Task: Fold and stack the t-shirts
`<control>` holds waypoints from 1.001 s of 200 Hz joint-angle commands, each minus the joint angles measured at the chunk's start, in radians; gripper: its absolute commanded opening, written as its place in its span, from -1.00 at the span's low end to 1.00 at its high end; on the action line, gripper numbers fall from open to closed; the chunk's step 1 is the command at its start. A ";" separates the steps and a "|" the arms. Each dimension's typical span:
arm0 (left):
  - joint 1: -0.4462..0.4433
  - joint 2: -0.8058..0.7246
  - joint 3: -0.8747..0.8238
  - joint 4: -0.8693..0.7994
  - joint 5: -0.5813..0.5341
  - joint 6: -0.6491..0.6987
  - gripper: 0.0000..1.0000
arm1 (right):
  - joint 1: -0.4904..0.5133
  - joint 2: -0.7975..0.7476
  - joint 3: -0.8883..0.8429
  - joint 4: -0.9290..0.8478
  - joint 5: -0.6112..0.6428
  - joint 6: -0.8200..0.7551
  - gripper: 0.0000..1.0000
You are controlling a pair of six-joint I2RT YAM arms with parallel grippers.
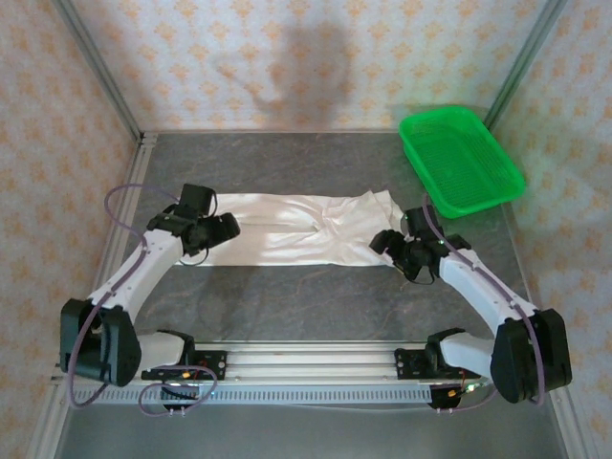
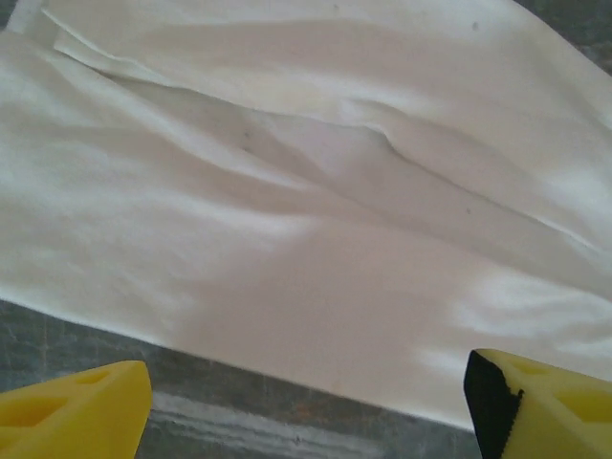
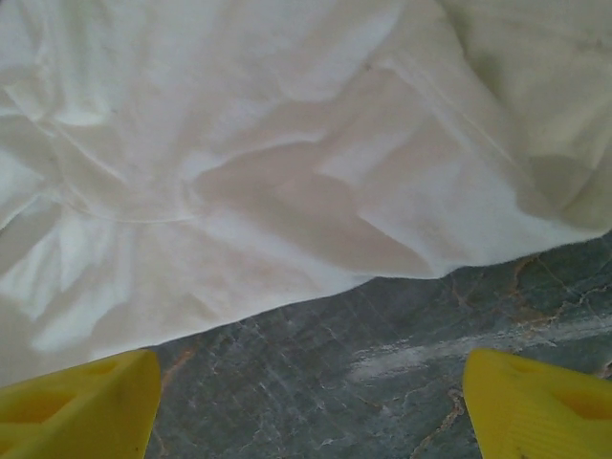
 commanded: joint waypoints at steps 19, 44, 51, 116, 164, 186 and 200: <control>0.063 0.162 0.128 -0.011 0.011 0.065 0.50 | 0.008 0.116 -0.007 0.170 -0.003 0.086 0.37; 0.103 0.286 0.224 -0.042 -0.012 0.063 0.19 | 0.021 0.239 0.030 0.229 0.029 0.122 0.26; 0.108 0.321 0.250 -0.049 -0.025 0.066 0.08 | 0.025 0.275 0.048 0.226 0.050 0.135 0.24; 0.182 0.617 0.406 -0.175 -0.119 0.063 -0.21 | 0.051 0.601 0.329 0.082 0.222 0.173 0.06; 0.189 0.631 0.321 -0.201 -0.155 0.043 -0.28 | 0.049 0.831 0.666 -0.057 0.360 0.149 0.11; 0.190 0.546 0.203 -0.155 -0.082 -0.013 -0.30 | 0.049 0.959 0.875 -0.126 0.386 0.131 0.14; 0.188 0.499 0.132 -0.136 -0.049 -0.038 -0.30 | 0.049 1.044 1.014 -0.180 0.412 0.119 0.18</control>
